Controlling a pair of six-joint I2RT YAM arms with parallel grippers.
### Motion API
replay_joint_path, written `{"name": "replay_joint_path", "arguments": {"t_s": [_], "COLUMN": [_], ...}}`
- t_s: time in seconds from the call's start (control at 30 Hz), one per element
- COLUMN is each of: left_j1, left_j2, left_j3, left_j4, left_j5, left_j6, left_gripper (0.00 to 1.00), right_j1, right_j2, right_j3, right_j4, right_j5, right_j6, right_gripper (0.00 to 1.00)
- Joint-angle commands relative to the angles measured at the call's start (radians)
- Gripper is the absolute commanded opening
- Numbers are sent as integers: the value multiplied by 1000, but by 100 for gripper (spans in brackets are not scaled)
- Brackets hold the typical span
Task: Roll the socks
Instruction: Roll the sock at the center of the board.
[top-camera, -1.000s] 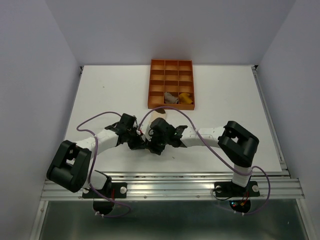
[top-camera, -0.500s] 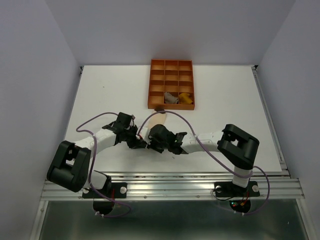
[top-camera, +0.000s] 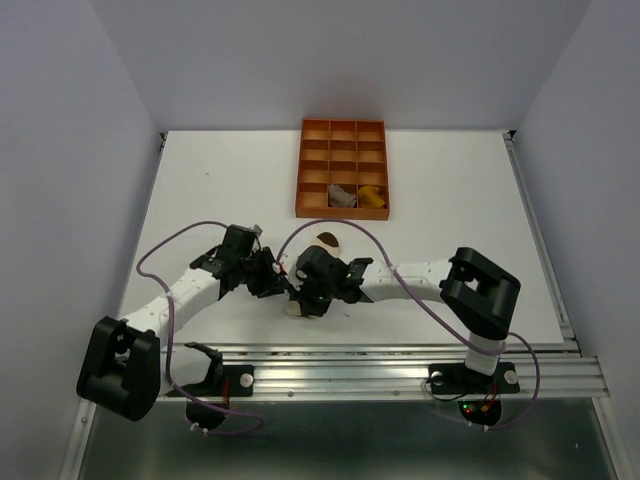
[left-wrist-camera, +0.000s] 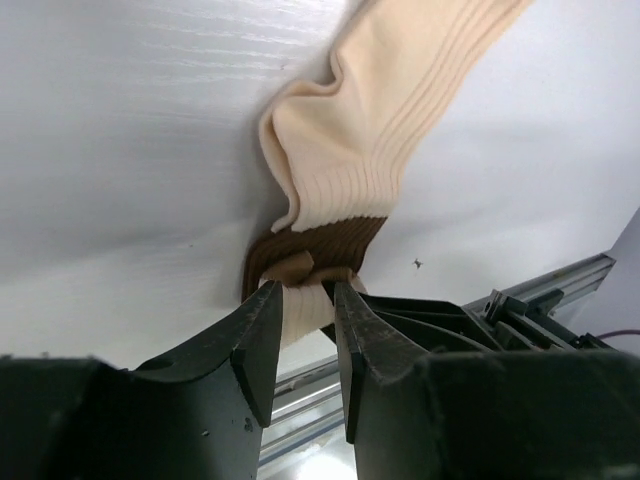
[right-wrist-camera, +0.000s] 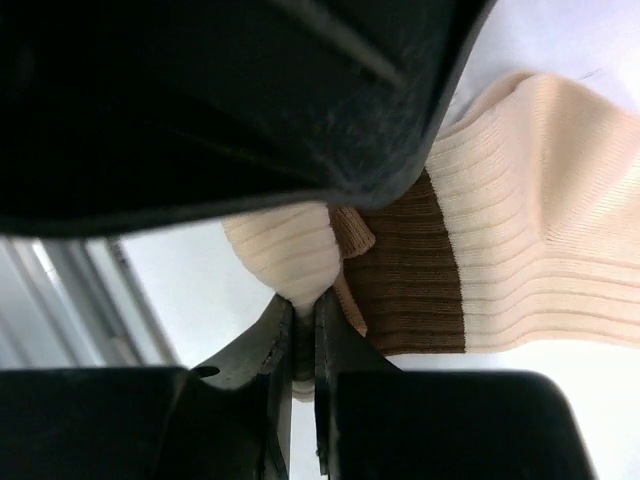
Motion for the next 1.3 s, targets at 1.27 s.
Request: {"name": "replay_joint_path", "arguments": {"t_s": [1.27], "left_j1": [-28], "left_j2": [-183], "left_j3": [-234], "left_j4": [316], "left_j5": [105], "left_j6": [-2], "left_gripper": [52], "right_j1": [-394], "right_j2": [212], "right_j3": [64], "right_j4": [0], "right_j5": [-706], "right_j6": [604], "right_gripper": [1]}}
